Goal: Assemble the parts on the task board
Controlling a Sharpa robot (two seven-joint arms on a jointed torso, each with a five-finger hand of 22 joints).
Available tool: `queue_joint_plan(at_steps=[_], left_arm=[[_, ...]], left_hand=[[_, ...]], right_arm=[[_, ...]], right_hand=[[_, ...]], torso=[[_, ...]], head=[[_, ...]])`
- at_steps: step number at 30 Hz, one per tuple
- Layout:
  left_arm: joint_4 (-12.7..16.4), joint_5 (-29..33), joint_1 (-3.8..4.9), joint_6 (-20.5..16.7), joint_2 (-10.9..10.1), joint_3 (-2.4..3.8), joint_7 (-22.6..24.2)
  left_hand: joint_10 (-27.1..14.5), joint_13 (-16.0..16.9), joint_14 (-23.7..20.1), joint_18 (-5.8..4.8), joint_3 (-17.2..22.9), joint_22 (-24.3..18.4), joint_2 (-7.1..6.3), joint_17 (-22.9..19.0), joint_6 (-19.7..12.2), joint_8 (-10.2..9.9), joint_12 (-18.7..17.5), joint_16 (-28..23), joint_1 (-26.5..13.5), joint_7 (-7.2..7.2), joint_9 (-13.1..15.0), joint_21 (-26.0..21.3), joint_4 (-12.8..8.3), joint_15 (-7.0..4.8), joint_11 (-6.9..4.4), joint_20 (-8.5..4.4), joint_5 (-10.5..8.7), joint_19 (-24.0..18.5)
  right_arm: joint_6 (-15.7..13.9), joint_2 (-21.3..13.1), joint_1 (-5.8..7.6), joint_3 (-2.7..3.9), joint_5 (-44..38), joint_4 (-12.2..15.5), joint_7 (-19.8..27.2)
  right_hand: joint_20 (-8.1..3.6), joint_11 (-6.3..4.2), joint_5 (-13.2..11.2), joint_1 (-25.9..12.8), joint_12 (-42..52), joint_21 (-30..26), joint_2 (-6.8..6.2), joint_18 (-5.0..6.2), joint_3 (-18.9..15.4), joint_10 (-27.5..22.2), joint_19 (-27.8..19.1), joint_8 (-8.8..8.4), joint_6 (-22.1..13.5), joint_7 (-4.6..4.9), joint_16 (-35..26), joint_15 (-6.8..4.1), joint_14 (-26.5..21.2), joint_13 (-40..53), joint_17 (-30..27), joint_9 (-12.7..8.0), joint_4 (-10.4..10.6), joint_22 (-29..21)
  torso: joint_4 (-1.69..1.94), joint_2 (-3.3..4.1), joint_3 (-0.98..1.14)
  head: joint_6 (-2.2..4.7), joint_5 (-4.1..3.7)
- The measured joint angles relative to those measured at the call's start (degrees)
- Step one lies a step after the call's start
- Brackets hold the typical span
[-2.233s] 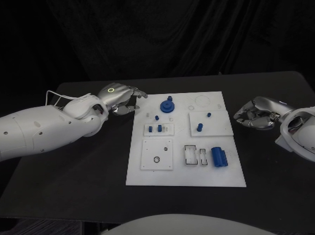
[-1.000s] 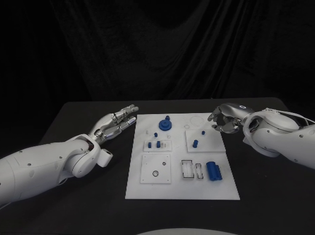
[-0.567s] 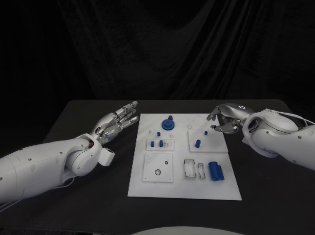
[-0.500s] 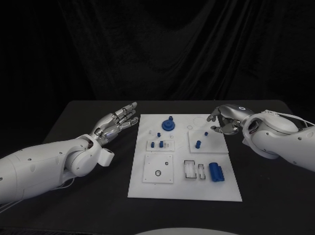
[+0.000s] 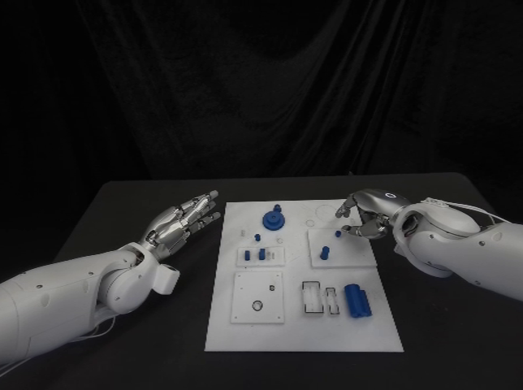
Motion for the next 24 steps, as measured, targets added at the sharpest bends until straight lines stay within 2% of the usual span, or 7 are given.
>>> queue_joint_plan(at_steps=[1, 4, 7, 10, 12, 16, 24], left_arm=[[-0.01, 0.38, 0.00, 0.40, 0.09, 0.00, 0.00], [0.19, 1.86, 0.00, 1.92, 0.21, 0.00, 0.01], [1.02, 3.15, 0.00, 3.11, -0.08, 0.00, 0.02], [2.19, 4.25, 0.00, 4.06, -0.70, 0.01, 0.02], [3.04, 4.86, 0.00, 4.52, -1.23, 0.01, 0.03], [4.33, 5.71, 0.00, 5.12, -2.17, 0.01, 0.05], [6.85, 6.62, 0.00, 5.76, -3.96, 0.01, 0.07]], left_hand=[[-0.19, -0.06, -0.16, 0.00, -2.36, -0.29, 0.72, -0.02, -0.52, 0.00, -0.39, 0.00, -1.83, 0.50, -0.04, 0.00, 0.05, 0.16, 0.19, -0.09, -0.24, -0.10], [-0.60, -0.13, -0.16, 0.00, -6.97, -0.75, 0.84, -0.06, -2.00, -0.28, -0.97, 0.00, -4.05, 1.29, -0.19, 0.00, 0.04, 0.16, 0.60, -0.09, -0.31, -0.10], [-0.60, -0.15, -0.16, 0.00, -8.82, -0.97, 0.67, -0.08, -3.04, -0.30, -1.17, 0.00, -3.84, 0.60, -0.29, 0.00, -0.10, 0.16, 0.60, -0.09, -0.31, -0.10], [-0.77, -0.29, -0.27, 0.01, -10.45, -1.29, 0.37, -0.09, -4.38, -0.52, -1.83, 0.00, -1.37, -2.41, -0.43, 0.00, -0.44, 0.06, 0.43, -0.30, -0.31, -0.30], [-1.00, -0.29, -0.36, 0.01, -11.51, -1.45, -0.08, -0.09, -4.47, -0.52, -2.03, 0.00, 0.12, -3.32, -0.43, 0.00, -0.58, -0.28, 0.20, -0.29, -0.31, -0.30], [-1.09, -0.29, -0.36, 0.01, -12.88, -1.64, -0.34, -0.09, -4.47, -0.51, -2.25, 0.00, 1.12, -3.31, -0.43, 0.00, -0.53, -0.28, -0.15, -0.29, -0.31, -0.30], [-1.06, -0.34, -0.37, 0.01, -14.06, -1.79, 0.95, -0.08, -4.47, -0.51, -2.48, 0.00, 1.85, -3.31, -0.42, 0.00, -0.17, -0.28, -0.11, -0.29, -0.31, -0.30]], right_arm=[[0.00, 0.03, 0.00, 0.00, -0.01, -0.03, 0.02], [0.02, 0.11, -0.01, 0.00, -0.02, -0.08, 0.11], [0.05, 0.13, -0.01, 0.00, -0.03, -0.08, 0.20], [0.10, 0.09, -0.01, 0.00, -0.04, 0.00, 0.29], [0.14, 0.06, -0.01, 0.00, -0.04, 0.06, 0.35], [0.23, 0.04, -0.01, 0.00, -0.05, 0.12, 0.44], [0.35, -0.25, -0.01, 0.00, -0.07, 0.74, 0.55]], right_hand=[[0.00, 0.00, -0.61, -0.07, 0.00, 0.00, 0.07, 0.00, -0.20, 0.17, 0.00, 0.00, 0.00, 0.00, 0.00, 0.00, 0.00, -0.21, -0.04, 0.05, 0.20, 0.00], [0.00, -0.13, -1.40, -0.14, 0.00, 0.00, 0.14, -0.01, -0.52, 0.29, 0.00, 0.12, 0.00, 0.00, 0.26, 0.00, 0.00, -0.62, -0.05, 0.07, 0.20, 0.00], [0.23, -0.19, -2.39, -0.14, 0.00, 0.00, 0.14, 0.00, -1.09, 0.89, 0.23, 0.26, 0.14, 0.13, 0.37, 0.00, 0.00, -1.05, -0.05, 0.14, 0.57, -0.01], [0.40, -0.20, -3.13, -0.14, 0.00, 0.00, 0.14, -0.01, -1.37, 1.24, 0.41, 0.26, 0.19, 0.19, 0.66, 0.15, 0.15, -1.63, -0.05, 0.20, 0.73, -0.01], [0.40, -0.20, -3.69, -0.14, 0.00, 0.00, 0.14, -0.01, -1.91, 1.24, 0.41, 0.26, 0.19, 0.19, 0.66, 0.15, 0.15, -2.11, -0.09, 0.20, 0.90, -0.01], [0.40, -0.23, -4.37, -0.14, 0.00, 0.06, 0.14, -0.01, -2.48, 1.61, 0.82, 0.26, 0.19, 0.19, 0.66, 0.15, 0.15, -2.91, -0.14, 0.20, 1.37, -0.01], [0.28, -0.47, -4.66, -0.14, 0.01, 1.61, 0.14, -0.01, -2.87, 2.88, 1.77, 0.26, 0.19, 0.18, 1.59, 0.21, 0.82, -3.81, 0.24, 0.17, 1.44, -0.01]], torso=[[-0.01, 0.14, 0.05], [-0.02, 0.40, 0.16], [-0.07, 0.59, 0.20], [-0.13, 0.71, 0.20], [-0.15, 0.76, 0.20], [-0.20, 0.92, 0.19], [-0.23, 1.33, 0.13]], head=[[0.02, -0.01], [-0.09, 0.00], [-0.33, 0.03], [-0.59, 0.03], [-0.82, 0.03], [-1.22, 0.36], [-1.92, 0.23]])
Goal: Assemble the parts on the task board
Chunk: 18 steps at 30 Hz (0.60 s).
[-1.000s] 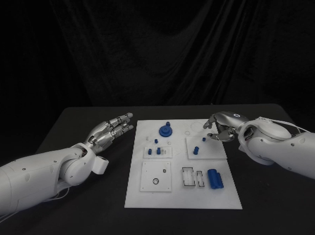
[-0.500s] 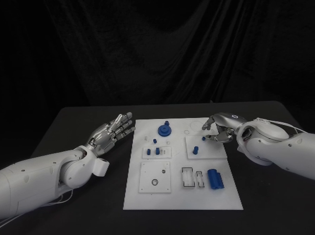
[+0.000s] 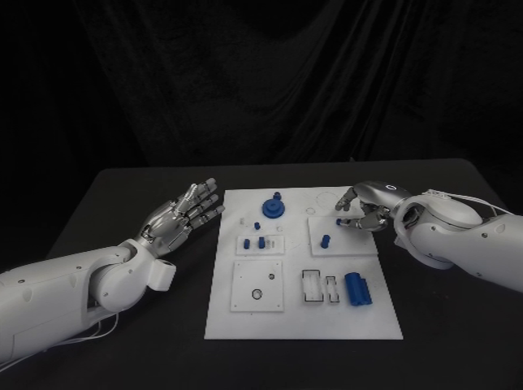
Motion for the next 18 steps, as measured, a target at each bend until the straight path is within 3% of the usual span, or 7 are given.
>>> queue_joint_plan(at_steps=[6, 9, 14, 18], left_arm=[[1.49, 0.82, 0.00, 0.39, -0.79, 0.00, 0.02], [1.91, 1.21, 0.00, 0.58, -1.01, -0.01, 0.02], [2.09, 1.68, 0.00, 0.84, -1.10, -0.01, 0.03], [2.11, 1.92, 0.00, 1.03, -1.14, -0.01, 0.04]], left_hand=[[0.19, 0.00, 0.00, 0.00, -0.79, -0.10, 2.25, 0.00, 0.00, 0.00, 0.00, 0.00, 1.57, 0.00, 0.00, 0.00, -0.79, 0.64, 0.64, 0.00, 0.39, 0.00], [0.38, 0.00, 0.12, -0.94, -1.73, -0.16, 3.39, 0.01, 0.00, 0.00, 0.00, 0.00, 2.71, 0.00, 0.00, 0.00, -1.42, 1.05, 0.83, 0.00, 1.64, 0.00], [0.44, 0.01, 0.02, -0.94, -3.16, -0.33, 4.13, 0.02, 0.00, 0.00, 0.00, 0.00, 4.85, 0.01, 0.00, 0.00, -2.84, 1.23, 1.52, 0.55, 4.71, 0.11], [0.44, 0.01, 0.10, -0.94, -3.62, -0.33, 4.65, 0.03, 0.20, 0.00, 0.28, 0.00, 5.36, 0.21, 0.00, 0.00, -3.30, 1.56, 1.52, 0.55, 5.63, 0.11]], right_arm=[[0.14, 0.00, 0.00, 0.00, -0.01, 0.12, 0.07], [0.21, 0.06, 0.00, 0.00, -0.01, 0.19, 0.11], [0.36, 0.18, 0.00, 0.02, -0.01, 0.23, 0.17], [0.32, 0.26, 0.02, 0.15, -0.01, 0.37, 0.51]], right_hand=[[0.00, 0.01, 1.22, 0.40, -0.25, 0.61, 0.39, 0.00, -0.32, 1.22, 0.61, 0.00, 0.00, -0.01, 0.40, -0.03, 0.43, -1.31, 0.29, -0.02, 0.00, 0.00], [-0.18, -0.17, 2.13, 0.40, -0.67, 0.61, 0.39, -0.01, -0.32, 1.81, 0.80, 0.00, -0.01, -0.01, 0.40, -0.03, 0.43, -2.00, 0.25, -0.02, 0.00, 0.00], [-0.18, -0.19, 3.12, 0.88, -0.83, 0.61, 0.84, 0.00, -0.32, 2.69, 0.79, 0.29, 0.30, -0.12, 0.40, -0.13, 0.53, -2.71, 0.09, -0.02, 0.00, 0.03], [-0.30, -0.34, 5.22, 1.64, -1.10, 0.61, 0.83, 0.00, 0.08, 4.01, 0.91, 0.67, 1.29, 0.06, 0.40, -0.23, 0.62, -3.80, -0.06, 0.12, -0.24, 0.04]], torso=[[-0.04, 0.52, -0.01], [-0.09, 0.75, -0.01], [-0.13, 1.20, -0.01], [-0.13, 1.55, -0.04]], head=[[-0.18, -0.66], [-0.35, -0.84], [-0.46, -1.10], [-0.46, -1.15]])
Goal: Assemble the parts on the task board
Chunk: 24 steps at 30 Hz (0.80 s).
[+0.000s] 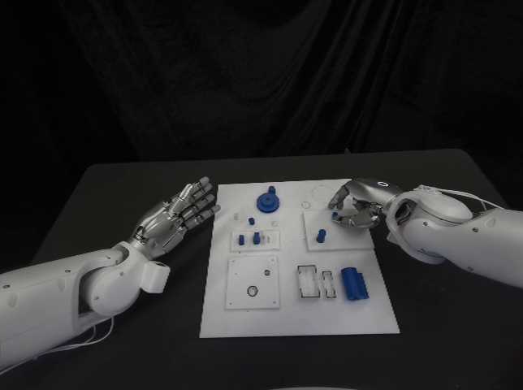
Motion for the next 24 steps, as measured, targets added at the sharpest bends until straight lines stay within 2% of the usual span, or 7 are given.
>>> queue_joint_plan(at_steps=[6, 11, 14, 16, 17, 21, 24], left_arm=[[-0.13, 0.22, 0.00, 0.29, 0.00, 0.00, 0.00], [-0.34, 0.33, 0.00, 0.49, 0.11, 0.00, 0.01], [-0.51, 0.37, 0.00, 0.58, 0.22, 0.00, 0.01], [-0.61, 0.38, 0.00, 0.63, 0.27, 0.00, 0.02], [-0.68, 0.39, 0.00, 0.65, 0.29, 0.00, 0.02], [-0.96, 0.42, 0.00, 0.77, 0.39, 0.00, 0.02], [-1.17, 0.44, 0.00, 0.83, 0.46, 0.00, 0.02]], left_hand=[[0.06, 0.00, 0.31, 0.01, -0.82, 0.15, 0.77, 0.00, 0.01, 0.00, 0.22, 0.00, 0.77, 0.01, 0.00, 0.00, -0.82, 0.31, 0.47, 0.60, 1.88, 0.21], [0.03, 0.00, 0.49, 0.01, -1.23, 0.46, 1.16, 0.01, 0.23, 0.00, 0.22, 0.00, 1.62, 0.23, 0.00, 0.24, -1.76, 0.49, 0.83, 1.02, 3.43, 0.64], [0.03, 0.01, 0.52, 0.01, -1.40, 0.46, 1.59, 0.01, 0.25, 0.00, 0.23, 0.00, 2.54, 0.25, 0.00, 0.23, -2.86, 0.52, 0.83, 1.24, 4.75, 0.60], [0.03, 0.01, 0.52, 0.01, -1.63, 0.46, 1.77, 0.02, 0.25, 0.00, 0.22, 0.00, 2.82, 0.25, 0.00, 0.23, -3.27, 0.51, 0.83, 1.31, 5.53, 0.53], [0.03, 0.01, 0.52, 0.02, -1.65, 0.46, 1.89, 0.02, 0.25, 0.00, 0.22, 0.00, 3.18, 0.25, 0.00, 0.23, -3.60, 0.52, 0.83, 1.31, 5.95, 0.53], [0.03, 0.01, 0.52, 0.02, -1.74, 0.46, 1.94, 0.03, 0.25, 0.00, 0.22, 0.00, 3.46, 0.25, 0.01, 0.45, -4.15, 0.51, 0.83, 1.52, 6.63, 0.73], [0.03, 0.01, 0.31, 0.02, -1.80, 0.46, 1.96, 0.03, 0.23, 0.00, 0.22, 0.00, 3.92, 0.23, 0.01, 0.45, -4.52, 0.72, 0.83, 1.52, 6.98, 0.73]], right_arm=[[-0.57, 0.00, 0.07, 0.09, 0.00, 0.27, 0.92], [-1.15, 0.07, 0.08, 0.09, 0.00, 0.30, 1.56], [-1.47, 0.24, 0.08, 0.09, 0.00, 0.30, 1.84], [-1.55, 0.37, 0.06, 0.04, 0.00, 0.39, 2.05], [-1.56, 0.43, 0.05, 0.00, 0.00, 0.43, 2.14], [-1.60, 0.41, 0.04, -0.01, -0.01, 0.43, 2.23], [-1.60, 0.39, -0.01, -0.09, -0.01, 0.36, 2.22]], right_hand=[[-0.60, -0.59, 2.46, 0.89, -0.16, 1.59, 0.17, 0.00, 1.21, 2.47, 1.02, 1.46, 3.03, 0.24, 0.67, -0.61, 0.62, -1.21, 0.46, 0.70, -0.40, -0.01], [-0.60, -1.08, 2.62, 1.23, 0.51, 2.66, 0.51, 0.00, 1.29, 3.62, 1.63, 1.84, 3.96, 0.06, 1.15, -0.82, 0.82, -1.31, 0.88, 1.02, -0.48, -0.01], [-0.81, -1.17, 2.61, 1.56, 1.13, 3.04, 0.70, 0.00, 1.59, 4.51, 1.84, 2.84, 5.47, -0.19, 1.36, -1.03, 1.02, -1.36, 0.99, 1.58, -0.79, -0.01], [-0.81, -2.01, 2.62, 2.32, 2.10, 3.12, 0.93, 0.00, 1.77, 6.03, 1.84, 2.94, 5.74, -0.19, 1.39, -1.03, 1.03, -0.74, 1.00, 1.77, -0.97, -0.01], [-0.80, -1.96, 2.63, 2.86, 2.12, 3.12, 1.36, 0.00, 1.84, 6.06, 1.84, 2.94, 5.86, -0.31, 1.39, -1.03, 1.03, -0.64, 1.00, 1.89, -1.04, -0.01], [-1.09, -1.11, 2.63, 2.81, 0.84, 1.23, 1.30, -0.01, 1.61, 3.37, 1.38, 3.09, 5.49, -0.42, 0.46, -1.25, 0.80, -1.63, -0.18, 2.23, -1.29, -0.02], [-0.91, 0.03, 1.27, 2.84, -2.49, -2.84, 0.13, 0.00, 1.50, -4.77, -1.17, 0.47, 0.96, -0.53, -1.51, -0.82, -1.31, -3.10, -2.19, 1.57, -1.53, -0.02]], torso=[[-0.05, 0.35, -0.03], [-0.09, 0.51, -0.04], [-0.12, 0.55, -0.05], [-0.12, 0.55, -0.06], [-0.11, 0.55, -0.06], [-0.08, 0.54, -0.08], [-0.05, 0.52, -0.14]], head=[[-0.21, 0.10], [-0.48, 0.12], [-0.60, 0.12], [-0.73, 0.10], [-0.75, 0.08], [-0.84, 0.01], [-0.89, -0.02]])
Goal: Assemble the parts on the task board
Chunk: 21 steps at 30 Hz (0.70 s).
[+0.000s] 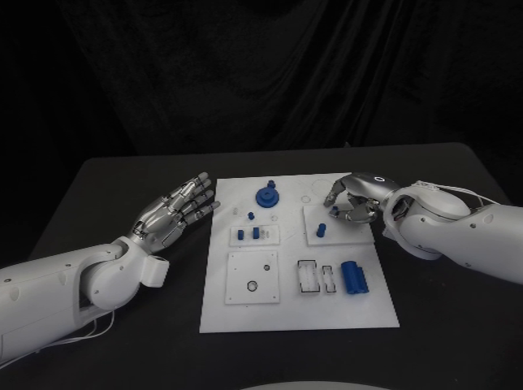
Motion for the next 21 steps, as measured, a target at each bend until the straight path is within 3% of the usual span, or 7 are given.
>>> queue_joint_plan(at_steps=[2, 4, 7, 16, 21], left_arm=[[-0.13, 0.02, 0.00, 0.06, 0.07, 0.00, 0.00], [-0.23, 0.02, 0.00, 0.12, 0.15, 0.00, 0.00], [-0.33, 0.03, 0.00, 0.19, 0.22, 0.00, 0.01], [-0.66, 0.06, 0.00, 0.49, 0.39, 0.00, 0.02], [-0.84, 0.07, 0.00, 0.63, 0.52, 0.00, 0.02]], left_hand=[[0.00, 0.00, 0.00, 0.00, -0.16, -0.03, 0.12, 0.00, 0.00, 0.00, 0.00, 0.00, 0.12, 0.00, 0.00, 0.00, -0.50, 0.00, 0.00, 0.00, 0.42, 0.00], [0.00, 0.00, 0.00, 0.00, -0.15, -0.07, 0.25, 0.01, 0.00, 0.00, 0.00, 0.00, 0.25, 0.00, 0.00, 0.00, -0.63, 0.00, 0.00, 0.00, 0.50, 0.00], [-0.13, 0.00, 0.21, 0.00, -0.15, -0.07, 0.25, 0.01, -0.24, 0.00, 0.00, 0.00, 0.25, -0.23, 0.00, 0.00, -0.63, 0.20, 0.12, 0.00, 0.50, 0.00], [-0.20, 0.00, 0.41, 0.01, -0.40, 0.10, 0.52, 0.10, -0.23, 0.00, 0.00, 0.00, 0.96, -0.23, 0.00, 0.22, -1.70, 0.41, 0.20, 0.62, 1.76, 0.20], [-0.20, 0.00, 0.62, 0.00, -0.46, 0.39, 0.68, 0.15, -0.23, 0.00, 0.00, 0.00, 1.12, -0.23, 0.00, 0.42, -2.23, 0.61, 0.20, 0.98, 2.44, 0.46]], right_arm=[[-0.02, -0.05, -0.02, -0.01, 0.00, -0.01, -0.02], [-0.17, -0.09, -0.02, 0.01, -0.03, -0.01, -0.02], [-0.42, -0.24, -0.02, 0.03, -0.33, 0.13, -0.02], [-1.27, -1.09, -0.05, -0.04, -2.88, 0.93, -0.27], [-1.48, -1.43, -0.05, -0.04, -3.96, 1.34, -0.44]], right_hand=[[0.22, 0.30, -0.66, 0.14, -1.19, -2.15, -0.32, 0.04, -0.47, -3.79, -1.32, -1.13, -1.99, -0.34, -0.92, 0.21, -1.19, -0.76, -1.02, -0.52, -0.47, 0.00], [0.53, 0.59, -1.35, 0.29, -1.45, -4.82, -0.46, 0.91, -1.02, -6.54, -3.04, -1.82, -3.59, -0.85, -2.06, 0.45, -2.72, -1.25, -2.23, -0.92, -1.02, 0.00], [0.77, 0.66, -1.83, 0.49, -1.26, -6.39, -0.67, 0.90, -1.43, -8.02, -3.92, -1.84, -3.84, -1.11, -2.49, 0.63, -3.42, -1.40, -2.89, -1.00, -1.23, -0.01], [0.89, 0.65, -2.88, 1.05, 3.06, -7.27, -0.71, 0.90, -3.16, -7.75, -4.42, -1.57, -3.62, -0.89, -2.49, 0.66, -4.00, -0.69, -3.22, -0.88, -0.45, -0.01], [0.70, 0.37, -1.68, 0.71, 8.38, -6.13, -0.25, 0.89, -3.47, -4.51, -4.15, -0.18, -0.99, -0.59, -1.54, 0.66, -4.00, 1.11, -2.66, -0.32, -0.45, -0.01]], torso=[[0.01, -0.02, -0.02], [0.01, -0.04, -0.05], [0.01, -0.07, -0.06], [-0.04, -0.16, -0.03], [-0.05, -0.16, -0.01]], head=[[-0.02, -0.01], [-0.03, -0.05], [-0.03, -0.10], [-0.03, -0.12], [-0.04, -0.12]])
